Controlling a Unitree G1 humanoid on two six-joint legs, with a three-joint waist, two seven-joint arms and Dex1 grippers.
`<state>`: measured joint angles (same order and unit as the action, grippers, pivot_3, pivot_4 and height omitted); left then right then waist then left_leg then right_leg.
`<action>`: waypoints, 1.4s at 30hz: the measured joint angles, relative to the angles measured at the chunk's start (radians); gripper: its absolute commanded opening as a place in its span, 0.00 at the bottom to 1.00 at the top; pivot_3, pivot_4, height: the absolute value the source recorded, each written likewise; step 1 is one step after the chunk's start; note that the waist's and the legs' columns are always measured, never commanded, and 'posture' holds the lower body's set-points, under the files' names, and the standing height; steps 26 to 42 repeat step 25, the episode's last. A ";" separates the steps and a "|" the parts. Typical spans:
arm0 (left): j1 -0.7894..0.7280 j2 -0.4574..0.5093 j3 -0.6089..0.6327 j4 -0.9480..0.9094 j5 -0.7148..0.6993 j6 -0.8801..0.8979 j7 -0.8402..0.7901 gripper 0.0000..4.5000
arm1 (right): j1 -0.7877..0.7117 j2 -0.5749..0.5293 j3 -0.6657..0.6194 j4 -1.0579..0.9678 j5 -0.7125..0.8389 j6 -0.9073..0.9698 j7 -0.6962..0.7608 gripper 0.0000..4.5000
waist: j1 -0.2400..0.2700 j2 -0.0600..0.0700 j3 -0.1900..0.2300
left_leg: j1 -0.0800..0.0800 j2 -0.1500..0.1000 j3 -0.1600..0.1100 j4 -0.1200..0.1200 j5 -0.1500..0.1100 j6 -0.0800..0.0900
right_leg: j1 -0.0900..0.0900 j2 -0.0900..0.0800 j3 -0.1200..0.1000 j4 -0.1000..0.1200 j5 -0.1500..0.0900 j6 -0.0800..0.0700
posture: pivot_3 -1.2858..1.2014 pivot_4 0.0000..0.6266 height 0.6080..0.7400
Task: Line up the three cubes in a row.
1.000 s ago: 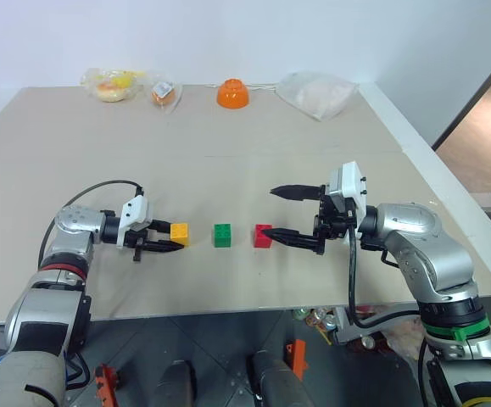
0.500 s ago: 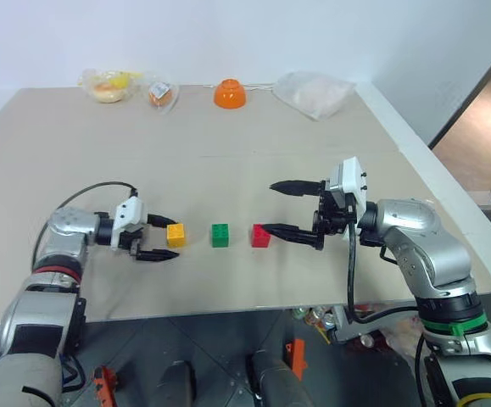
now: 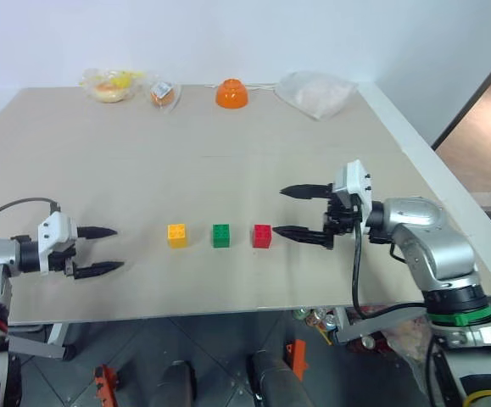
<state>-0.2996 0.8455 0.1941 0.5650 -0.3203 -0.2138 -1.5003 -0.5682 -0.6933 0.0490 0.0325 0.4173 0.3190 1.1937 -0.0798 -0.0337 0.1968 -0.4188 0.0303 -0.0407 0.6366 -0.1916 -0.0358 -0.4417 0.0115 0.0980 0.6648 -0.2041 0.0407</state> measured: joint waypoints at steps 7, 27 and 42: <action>0.237 0.031 0.139 -0.555 -0.195 0.383 0.204 0.88 | 0.008 -0.048 -0.010 0.063 -0.021 -0.039 0.059 0.97 | 0.005 0.000 0.000 | 0.004 0.002 0.001 0.000 0.000 0.000 | 0.002 0.001 -0.003 0.001 -0.003 -0.005 | 0.52 0.24 1.00; 0.293 -0.022 0.179 -0.739 -0.278 0.607 0.491 0.88 | 0.049 -0.027 -0.012 0.028 -0.010 -0.021 -0.005 0.97 | 0.002 0.000 0.000 | 0.008 0.001 0.011 -0.001 0.000 0.000 | 0.003 0.000 0.006 0.001 -0.003 -0.005 | 0.52 0.24 1.00; 0.293 -0.022 0.179 -0.739 -0.278 0.607 0.491 0.88 | 0.049 -0.027 -0.012 0.028 -0.010 -0.021 -0.005 0.97 | 0.002 0.000 0.000 | 0.008 0.001 0.011 -0.001 0.000 0.000 | 0.003 0.000 0.006 0.001 -0.003 -0.005 | 0.52 0.24 1.00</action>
